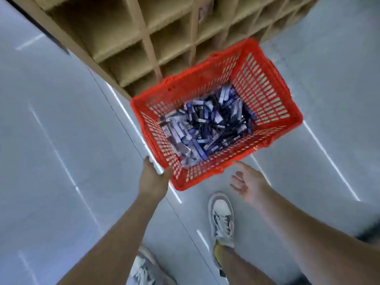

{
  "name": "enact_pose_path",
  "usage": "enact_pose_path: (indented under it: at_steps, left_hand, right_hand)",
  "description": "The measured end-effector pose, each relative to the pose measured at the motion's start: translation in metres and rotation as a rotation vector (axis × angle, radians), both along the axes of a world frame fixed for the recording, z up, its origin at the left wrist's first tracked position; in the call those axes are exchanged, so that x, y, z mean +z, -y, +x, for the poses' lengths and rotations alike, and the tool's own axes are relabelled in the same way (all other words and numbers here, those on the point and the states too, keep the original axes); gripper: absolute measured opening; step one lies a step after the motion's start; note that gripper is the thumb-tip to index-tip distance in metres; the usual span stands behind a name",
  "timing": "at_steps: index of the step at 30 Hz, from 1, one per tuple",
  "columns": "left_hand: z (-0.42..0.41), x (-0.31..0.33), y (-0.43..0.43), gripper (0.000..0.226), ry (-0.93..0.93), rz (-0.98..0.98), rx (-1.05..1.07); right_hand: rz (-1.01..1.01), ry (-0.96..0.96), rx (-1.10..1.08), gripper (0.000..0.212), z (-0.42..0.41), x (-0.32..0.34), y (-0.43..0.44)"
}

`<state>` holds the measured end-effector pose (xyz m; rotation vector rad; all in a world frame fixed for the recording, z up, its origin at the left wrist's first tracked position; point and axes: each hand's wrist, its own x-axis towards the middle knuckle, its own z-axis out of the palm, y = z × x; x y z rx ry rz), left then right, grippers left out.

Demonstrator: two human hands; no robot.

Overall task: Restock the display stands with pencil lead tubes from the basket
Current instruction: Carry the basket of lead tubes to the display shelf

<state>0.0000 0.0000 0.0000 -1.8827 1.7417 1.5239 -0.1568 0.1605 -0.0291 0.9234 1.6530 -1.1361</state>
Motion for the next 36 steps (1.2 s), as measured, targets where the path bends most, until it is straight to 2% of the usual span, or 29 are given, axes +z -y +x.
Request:
enact_pose_path:
  at_steps: [2,4,6,10,13,15,17,19,22,24,26,31,33,36]
  left_hand:
    - [-0.005,-0.034,-0.002,0.053,-0.088,0.041,0.095]
    - [-0.006,-0.060,0.002,0.046,-0.101,0.046,0.149]
    - [0.000,-0.075,0.002,0.049,-0.104,0.068,0.148]
    - [0.011,-0.067,0.008,0.067,-0.109,0.059,0.135]
    - [0.025,-0.045,0.023,0.088,-0.062,-0.189,0.044]
    - [0.038,-0.028,0.039,0.088,-0.041,-0.378,-0.080]
    - [0.054,-0.011,0.052,0.086,0.034,-0.475,-0.239]
    - [0.075,0.006,0.060,0.085,0.128,-0.504,-0.406]
    - [0.116,0.033,0.066,0.078,0.225,-0.357,-0.490]
    - [0.156,0.057,0.067,0.062,0.236,-0.223,-0.435]
    - [0.208,0.085,0.069,0.040,0.221,-0.109,-0.285]
    - [0.360,0.171,0.076,0.017,0.148,0.050,0.132]
    - [0.409,0.216,0.077,0.017,0.046,0.137,0.348]
    - [0.468,0.281,0.083,0.031,-0.008,0.088,0.437]
  right_hand:
    - [-0.054,0.037,-0.076,0.057,0.004,-0.036,0.010]
    - [-0.111,0.006,-0.133,0.043,0.003,-0.064,0.023]
    - [-0.056,-0.078,-0.128,0.015,0.003,-0.082,0.033]
    - [0.016,-0.113,-0.147,0.025,0.005,-0.082,0.029]
    - [0.021,-0.114,-0.072,0.024,0.014,-0.058,0.008]
    - [0.046,-0.104,-0.008,0.031,0.030,-0.034,-0.012]
    - [0.071,-0.090,0.071,0.040,0.053,-0.011,-0.034]
    - [0.103,-0.075,0.173,0.039,0.079,0.015,-0.050]
    - [0.099,-0.060,0.286,0.035,0.117,0.060,-0.058]
    - [0.096,-0.068,0.377,0.036,0.145,0.089,-0.054]
    - [0.078,-0.057,0.482,0.039,0.175,0.120,-0.041]
    - [0.002,-0.090,0.812,0.035,0.239,0.206,0.033]
    - [-0.030,-0.131,0.935,0.031,0.267,0.244,0.075]
    - [-0.089,-0.216,1.113,0.028,0.303,0.300,0.143]
